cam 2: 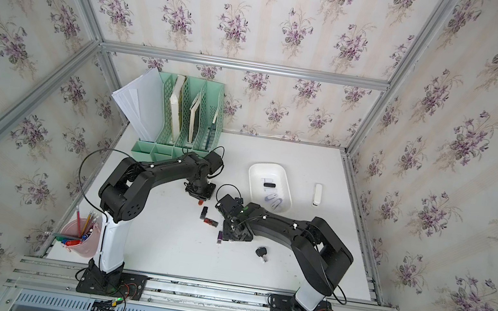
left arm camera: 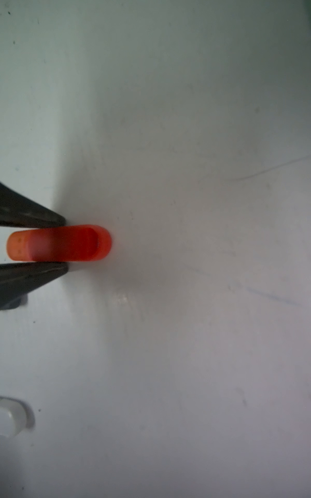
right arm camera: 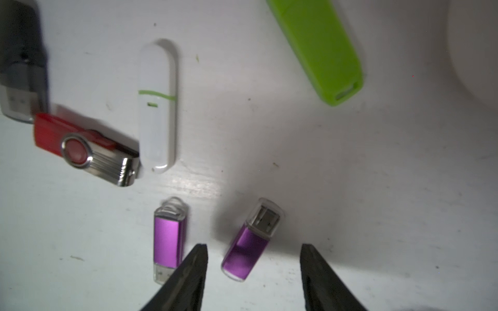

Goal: Put the usb flash drive into the storage box
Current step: Pick up the USB flash from the center of the board, then place the USB flash in the storage box.

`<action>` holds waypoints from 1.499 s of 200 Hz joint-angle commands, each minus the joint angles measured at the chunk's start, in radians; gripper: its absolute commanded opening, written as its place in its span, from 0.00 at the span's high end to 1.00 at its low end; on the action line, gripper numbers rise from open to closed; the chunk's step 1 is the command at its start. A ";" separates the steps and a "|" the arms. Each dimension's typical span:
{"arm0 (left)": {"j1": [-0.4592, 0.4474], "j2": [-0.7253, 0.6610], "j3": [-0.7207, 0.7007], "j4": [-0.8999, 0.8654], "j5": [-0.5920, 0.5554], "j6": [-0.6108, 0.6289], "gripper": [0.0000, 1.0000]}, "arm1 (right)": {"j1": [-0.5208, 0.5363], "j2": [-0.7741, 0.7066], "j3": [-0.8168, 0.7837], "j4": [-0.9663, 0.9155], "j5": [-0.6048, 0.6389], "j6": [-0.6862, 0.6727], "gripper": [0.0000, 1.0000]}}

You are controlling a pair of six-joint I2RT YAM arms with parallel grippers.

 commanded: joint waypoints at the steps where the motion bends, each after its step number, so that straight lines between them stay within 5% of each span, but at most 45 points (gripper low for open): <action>1: 0.002 0.014 -0.017 -0.027 -0.003 0.005 0.73 | 0.002 0.007 0.001 -0.009 0.018 0.015 0.42; 174: 0.004 0.005 -0.053 -0.015 0.005 0.004 0.74 | 0.000 0.035 0.004 -0.004 0.006 0.004 0.76; 300: 0.004 0.007 -0.069 -0.010 0.009 0.004 0.75 | -0.009 -0.083 0.173 -0.158 0.079 -0.023 0.81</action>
